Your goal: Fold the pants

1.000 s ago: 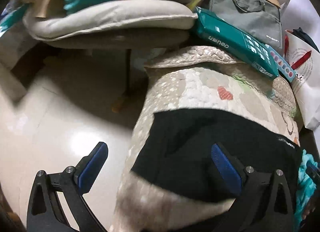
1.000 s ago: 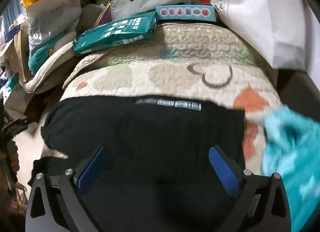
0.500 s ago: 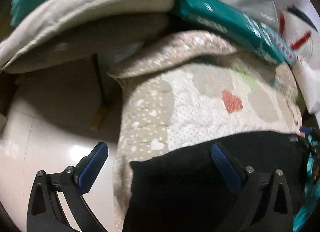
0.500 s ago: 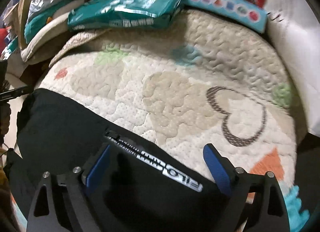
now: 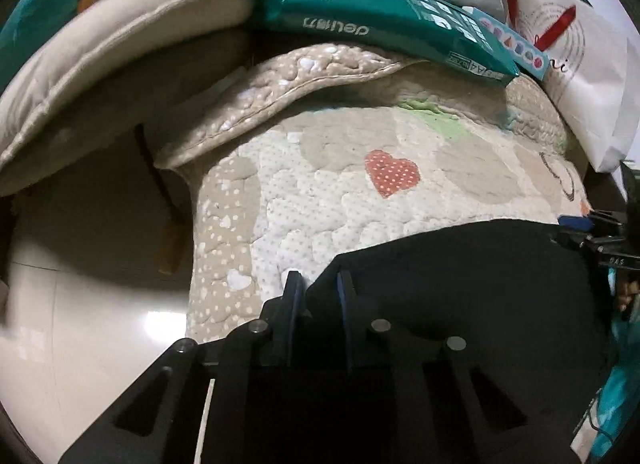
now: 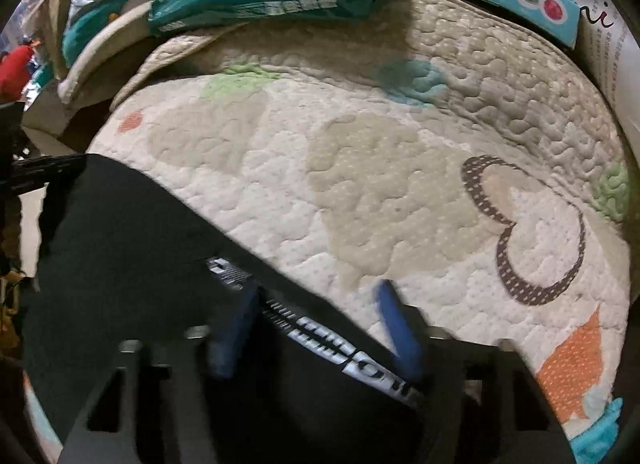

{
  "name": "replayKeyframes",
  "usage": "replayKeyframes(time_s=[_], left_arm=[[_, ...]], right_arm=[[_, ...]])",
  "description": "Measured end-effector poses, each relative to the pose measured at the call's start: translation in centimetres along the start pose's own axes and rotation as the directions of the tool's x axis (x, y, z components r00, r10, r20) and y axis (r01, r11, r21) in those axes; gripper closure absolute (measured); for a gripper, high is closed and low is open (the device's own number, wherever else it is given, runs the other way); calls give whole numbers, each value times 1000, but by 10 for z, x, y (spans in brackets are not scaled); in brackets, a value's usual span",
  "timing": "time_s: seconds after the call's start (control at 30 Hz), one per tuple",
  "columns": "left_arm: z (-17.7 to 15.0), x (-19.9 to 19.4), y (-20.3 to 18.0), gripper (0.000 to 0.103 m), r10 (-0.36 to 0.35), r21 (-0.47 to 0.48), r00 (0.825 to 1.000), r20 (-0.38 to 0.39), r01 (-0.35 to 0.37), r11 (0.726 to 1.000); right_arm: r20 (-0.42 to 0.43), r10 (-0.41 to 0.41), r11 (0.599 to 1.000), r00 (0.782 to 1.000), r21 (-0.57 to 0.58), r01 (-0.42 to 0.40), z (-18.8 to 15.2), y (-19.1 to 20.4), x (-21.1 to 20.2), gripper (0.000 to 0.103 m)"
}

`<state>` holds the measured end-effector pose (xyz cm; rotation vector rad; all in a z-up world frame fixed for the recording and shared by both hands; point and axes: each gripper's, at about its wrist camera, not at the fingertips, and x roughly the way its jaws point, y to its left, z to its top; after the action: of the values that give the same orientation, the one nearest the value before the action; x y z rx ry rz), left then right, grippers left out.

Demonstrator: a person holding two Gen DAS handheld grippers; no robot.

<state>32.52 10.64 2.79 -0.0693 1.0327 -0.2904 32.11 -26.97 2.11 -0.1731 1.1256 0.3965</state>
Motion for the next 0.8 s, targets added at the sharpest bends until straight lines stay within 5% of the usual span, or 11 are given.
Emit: replayKeyframes(time_s=[0.03, 0.13, 0.47, 0.8], left_arm=[[-1, -2, -3, 87, 10, 11, 1000, 5, -10, 1000], [-4, -13, -11, 87, 31, 23, 999, 23, -32, 999], [-20, -86, -24, 87, 40, 28, 991, 129, -44, 999], [-114, -158, -35, 87, 47, 23, 984, 170, -51, 998]], right_arm=[[-8, 22, 1000, 1000, 1, -22, 0, 1, -2, 81], [-28, 26, 1000, 999, 2, -26, -3, 6, -7, 92], [71, -5, 1000, 997, 26, 3, -25, 30, -76, 96], [52, -2, 999, 999, -46, 4, -105, 97, -142, 96]])
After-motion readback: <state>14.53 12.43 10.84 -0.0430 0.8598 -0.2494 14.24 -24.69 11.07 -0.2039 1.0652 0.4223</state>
